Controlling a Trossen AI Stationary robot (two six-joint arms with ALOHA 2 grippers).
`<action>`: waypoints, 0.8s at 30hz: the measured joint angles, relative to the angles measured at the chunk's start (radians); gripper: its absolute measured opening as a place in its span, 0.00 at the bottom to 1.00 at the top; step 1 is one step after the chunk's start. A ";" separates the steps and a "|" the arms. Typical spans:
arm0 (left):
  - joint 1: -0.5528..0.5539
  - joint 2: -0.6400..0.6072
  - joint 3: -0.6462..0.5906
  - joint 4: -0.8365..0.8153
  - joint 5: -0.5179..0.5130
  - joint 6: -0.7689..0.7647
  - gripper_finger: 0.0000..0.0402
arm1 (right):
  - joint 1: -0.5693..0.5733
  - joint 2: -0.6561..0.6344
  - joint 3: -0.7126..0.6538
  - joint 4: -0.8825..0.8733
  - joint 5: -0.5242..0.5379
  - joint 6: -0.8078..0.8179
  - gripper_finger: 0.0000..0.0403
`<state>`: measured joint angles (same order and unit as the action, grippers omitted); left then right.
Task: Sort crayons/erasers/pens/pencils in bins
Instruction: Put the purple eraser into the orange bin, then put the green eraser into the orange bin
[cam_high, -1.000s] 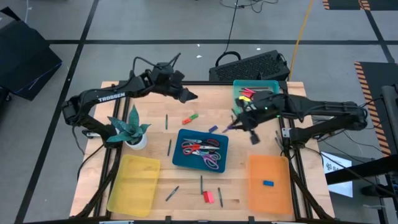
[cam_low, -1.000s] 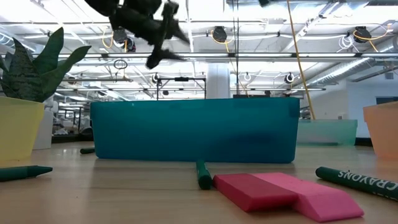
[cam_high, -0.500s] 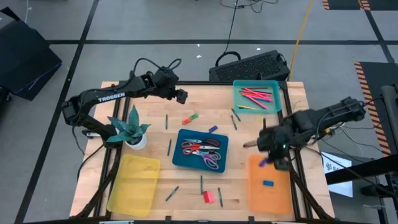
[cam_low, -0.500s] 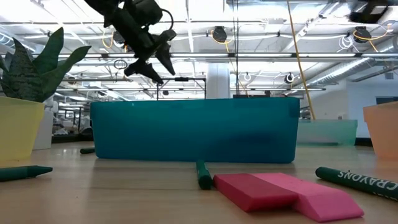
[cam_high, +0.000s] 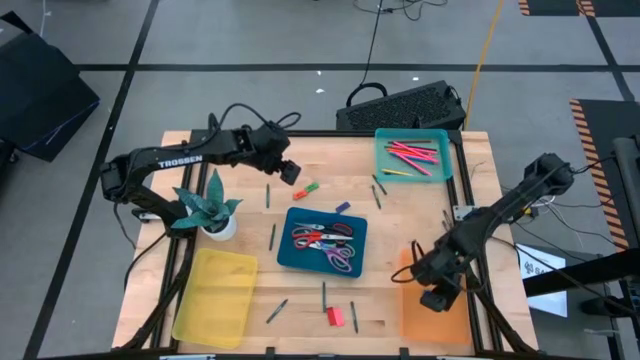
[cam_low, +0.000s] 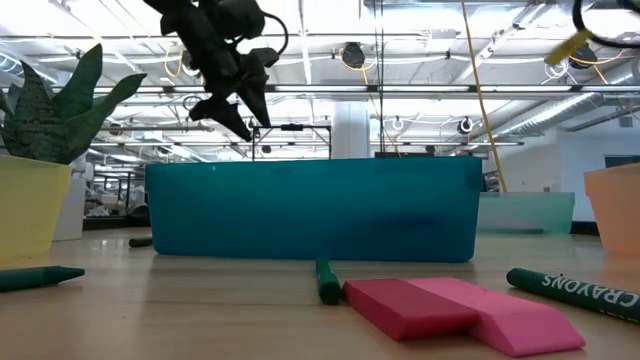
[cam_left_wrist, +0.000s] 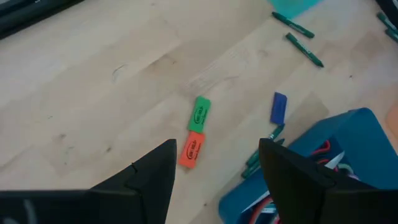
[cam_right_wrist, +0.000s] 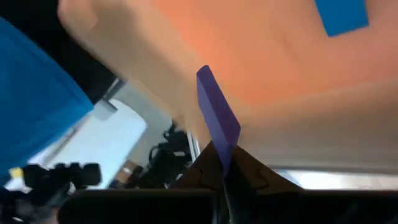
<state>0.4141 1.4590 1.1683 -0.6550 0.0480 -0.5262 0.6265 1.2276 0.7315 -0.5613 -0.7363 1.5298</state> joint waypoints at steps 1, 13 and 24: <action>-0.005 0.000 0.000 -0.001 -0.003 -0.004 0.57 | 0.007 0.004 -0.024 0.042 0.001 0.030 0.00; -0.057 0.000 0.000 0.000 -0.007 -0.029 0.57 | 0.026 0.005 -0.101 0.177 0.059 0.052 0.23; -0.030 0.013 0.000 -0.023 -0.009 -0.017 0.57 | 0.019 -0.138 -0.049 0.152 0.130 0.114 0.33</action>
<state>0.3841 1.4724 1.1683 -0.6780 0.0391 -0.5431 0.6458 1.0900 0.6829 -0.4091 -0.6063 1.6435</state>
